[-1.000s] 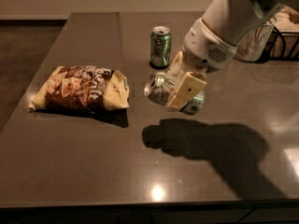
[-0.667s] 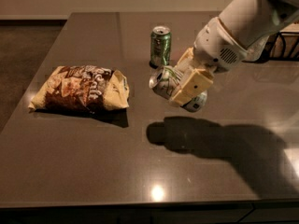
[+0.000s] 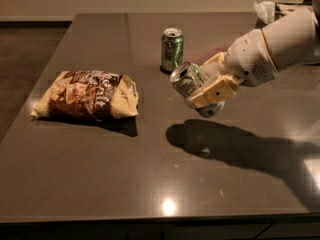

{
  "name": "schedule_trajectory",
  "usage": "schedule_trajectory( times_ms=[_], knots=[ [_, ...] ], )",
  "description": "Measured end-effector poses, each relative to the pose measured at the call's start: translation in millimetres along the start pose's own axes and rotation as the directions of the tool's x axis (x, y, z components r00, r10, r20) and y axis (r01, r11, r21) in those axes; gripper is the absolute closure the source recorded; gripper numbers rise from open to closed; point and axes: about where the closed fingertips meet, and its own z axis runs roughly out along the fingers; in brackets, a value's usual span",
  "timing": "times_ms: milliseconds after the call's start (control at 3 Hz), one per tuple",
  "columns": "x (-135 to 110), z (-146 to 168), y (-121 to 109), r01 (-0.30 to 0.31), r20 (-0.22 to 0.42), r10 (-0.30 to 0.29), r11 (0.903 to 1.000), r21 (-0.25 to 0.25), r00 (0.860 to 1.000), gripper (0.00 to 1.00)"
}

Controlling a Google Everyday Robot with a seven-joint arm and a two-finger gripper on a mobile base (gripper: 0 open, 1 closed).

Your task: Place 7up can upright

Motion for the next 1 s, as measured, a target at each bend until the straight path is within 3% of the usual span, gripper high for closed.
schedule_trajectory(
  times_ms=[333, 1000],
  knots=[
    [6.1, -0.5, -5.3, -0.045, 0.115, 0.041, 0.9983, 0.036, 0.993, 1.00],
    [14.9, 0.1, -5.1, -0.059, 0.319, 0.049, 0.9980, 0.021, 0.946, 1.00]
  ],
)
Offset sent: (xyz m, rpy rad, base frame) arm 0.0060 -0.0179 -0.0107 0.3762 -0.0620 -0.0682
